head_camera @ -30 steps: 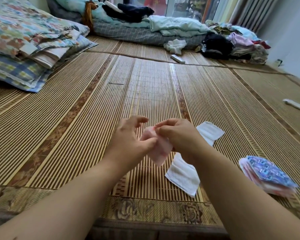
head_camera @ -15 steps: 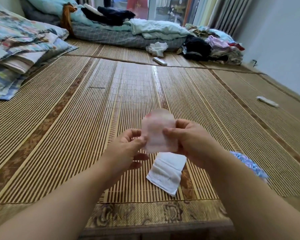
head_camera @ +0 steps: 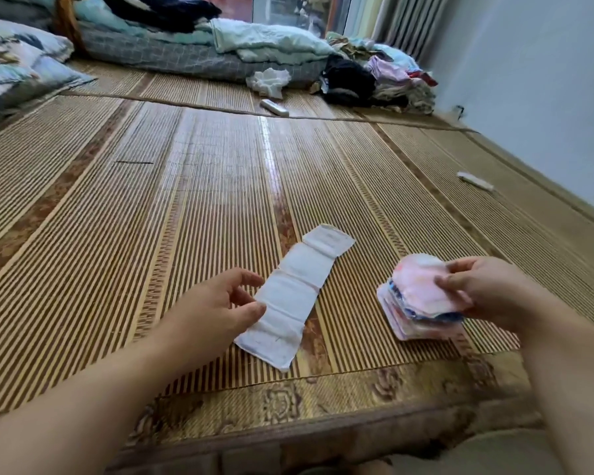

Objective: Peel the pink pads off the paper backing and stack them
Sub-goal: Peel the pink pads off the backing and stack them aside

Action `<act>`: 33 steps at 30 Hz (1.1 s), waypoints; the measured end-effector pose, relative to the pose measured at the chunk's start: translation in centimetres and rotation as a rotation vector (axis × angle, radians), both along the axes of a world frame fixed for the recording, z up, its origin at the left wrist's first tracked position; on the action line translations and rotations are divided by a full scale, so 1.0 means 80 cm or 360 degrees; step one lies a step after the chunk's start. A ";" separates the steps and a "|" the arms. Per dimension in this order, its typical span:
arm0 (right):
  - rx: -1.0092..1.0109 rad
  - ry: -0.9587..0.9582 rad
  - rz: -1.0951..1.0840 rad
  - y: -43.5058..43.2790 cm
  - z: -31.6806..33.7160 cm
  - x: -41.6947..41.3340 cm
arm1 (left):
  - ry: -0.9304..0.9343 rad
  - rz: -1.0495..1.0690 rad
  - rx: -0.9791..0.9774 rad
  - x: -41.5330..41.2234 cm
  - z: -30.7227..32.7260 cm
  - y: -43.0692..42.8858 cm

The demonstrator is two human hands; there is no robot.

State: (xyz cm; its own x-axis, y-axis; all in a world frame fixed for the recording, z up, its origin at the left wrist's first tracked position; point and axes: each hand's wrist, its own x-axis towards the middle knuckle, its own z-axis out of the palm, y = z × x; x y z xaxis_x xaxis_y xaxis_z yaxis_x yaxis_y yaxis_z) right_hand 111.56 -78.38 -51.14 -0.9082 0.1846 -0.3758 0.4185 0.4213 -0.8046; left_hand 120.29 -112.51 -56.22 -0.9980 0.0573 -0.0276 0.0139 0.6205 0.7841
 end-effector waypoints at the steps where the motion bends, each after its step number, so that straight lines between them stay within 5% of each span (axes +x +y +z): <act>1: 0.0024 -0.0015 0.0002 0.002 -0.002 -0.001 | 0.0002 0.0001 0.0002 -0.001 -0.001 0.002; 8: 0.0319 -0.0077 0.0080 0.008 -0.009 -0.002 | -0.0006 0.0062 -0.0060 -0.004 -0.006 0.013; 13: 0.0580 0.0067 0.0132 0.009 -0.010 -0.002 | 0.0058 0.0113 -0.0481 -0.003 -0.007 0.033; 20: 0.0586 0.0172 0.0148 0.008 -0.003 0.008 | -0.0262 0.0297 -0.1061 0.004 -0.007 0.056; 28: 0.0671 0.0988 0.0200 -0.056 0.034 0.017 | -0.0291 0.0288 -0.0583 0.000 0.005 0.044; 33: 0.0719 0.1006 0.0563 -0.137 0.020 0.008 | -0.0278 0.0298 -0.0080 0.001 0.017 0.006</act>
